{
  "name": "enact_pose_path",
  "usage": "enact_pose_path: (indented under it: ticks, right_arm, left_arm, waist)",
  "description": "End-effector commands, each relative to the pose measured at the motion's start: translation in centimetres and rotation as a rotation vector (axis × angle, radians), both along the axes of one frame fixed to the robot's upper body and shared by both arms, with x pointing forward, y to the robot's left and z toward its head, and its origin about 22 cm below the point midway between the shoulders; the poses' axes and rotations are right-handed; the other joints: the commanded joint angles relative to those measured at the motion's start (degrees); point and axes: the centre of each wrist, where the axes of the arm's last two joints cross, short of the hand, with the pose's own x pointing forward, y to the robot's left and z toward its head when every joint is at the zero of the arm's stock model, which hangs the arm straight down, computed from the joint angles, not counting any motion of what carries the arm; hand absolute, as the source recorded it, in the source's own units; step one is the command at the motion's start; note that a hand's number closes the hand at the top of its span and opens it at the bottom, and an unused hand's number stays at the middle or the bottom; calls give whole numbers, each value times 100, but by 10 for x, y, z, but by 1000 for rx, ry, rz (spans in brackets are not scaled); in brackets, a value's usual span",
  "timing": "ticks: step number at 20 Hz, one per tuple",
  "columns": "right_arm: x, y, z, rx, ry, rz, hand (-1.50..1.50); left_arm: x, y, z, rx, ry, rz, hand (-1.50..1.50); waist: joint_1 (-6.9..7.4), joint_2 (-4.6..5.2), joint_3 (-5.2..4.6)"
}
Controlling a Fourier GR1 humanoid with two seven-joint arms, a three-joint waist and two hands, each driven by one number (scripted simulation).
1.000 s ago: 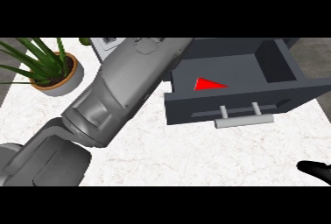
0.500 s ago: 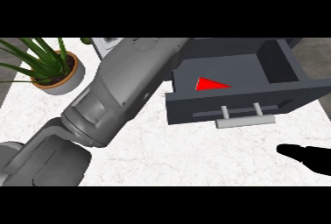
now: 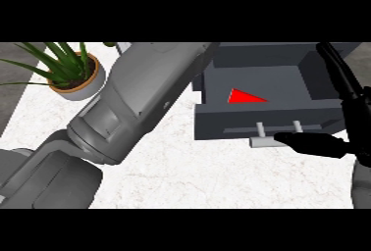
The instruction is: Pick up the can, place it into the drawer and close the drawer
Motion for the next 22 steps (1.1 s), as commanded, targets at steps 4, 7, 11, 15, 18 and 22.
enact_pose_path:
  ticks: [4,7,11,15,18,22]
  right_arm:
    - [30,31,-40,-214,11,-24,-150]
    - [65,28,-47,-272,34,-57,-150]
    - [81,40,-88,-336,30,-44,-150]
    - [110,37,-96,-341,30,-104,-150]
    - [116,55,-117,-349,-7,-115,-150]
    - [141,54,-103,-351,-50,-215,-150]
  left_arm:
    - [4,6,-6,31,-13,4,-150]
    - [7,13,-1,0,1,-17,-150]
    - [11,22,4,-18,-3,-7,-150]
    - [13,32,-1,-9,23,8,-150]
    - [18,48,-1,10,3,23,-150]
    - [23,68,0,11,11,26,-150]
  waist:
    - [141,-64,-5]
    - [259,-50,-5]
    - [277,-26,0]
    - [449,-100,-5]
    - [382,-88,-3]
    - [489,-100,-6]
